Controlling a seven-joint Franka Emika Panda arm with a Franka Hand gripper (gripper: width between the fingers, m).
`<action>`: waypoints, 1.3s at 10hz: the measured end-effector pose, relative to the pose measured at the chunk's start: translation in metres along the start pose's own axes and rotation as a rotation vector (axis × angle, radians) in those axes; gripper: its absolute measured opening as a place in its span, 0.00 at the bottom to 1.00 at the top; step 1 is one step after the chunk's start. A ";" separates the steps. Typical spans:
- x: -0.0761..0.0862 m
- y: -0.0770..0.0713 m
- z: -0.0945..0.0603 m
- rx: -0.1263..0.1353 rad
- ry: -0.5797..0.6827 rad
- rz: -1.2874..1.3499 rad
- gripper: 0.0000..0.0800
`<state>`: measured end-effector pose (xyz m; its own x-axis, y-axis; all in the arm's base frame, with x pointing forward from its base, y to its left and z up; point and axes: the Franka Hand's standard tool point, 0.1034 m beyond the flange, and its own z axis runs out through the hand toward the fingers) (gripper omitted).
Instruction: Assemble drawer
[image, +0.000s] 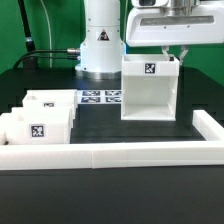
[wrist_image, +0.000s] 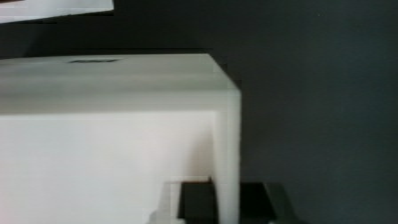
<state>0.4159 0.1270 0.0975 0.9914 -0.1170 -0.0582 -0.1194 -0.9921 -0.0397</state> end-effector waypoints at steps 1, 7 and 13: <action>0.000 0.000 0.000 0.000 0.000 0.000 0.05; 0.076 0.002 -0.005 0.033 0.082 -0.099 0.05; 0.134 0.012 -0.010 0.035 0.138 -0.187 0.05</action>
Offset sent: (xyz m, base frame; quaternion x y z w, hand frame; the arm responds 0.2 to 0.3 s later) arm 0.0236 -0.0056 -0.0195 0.0108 0.0167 -0.0452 0.9988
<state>0.5473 0.0986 0.0989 0.9941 0.0608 0.0903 0.0674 -0.9951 -0.0719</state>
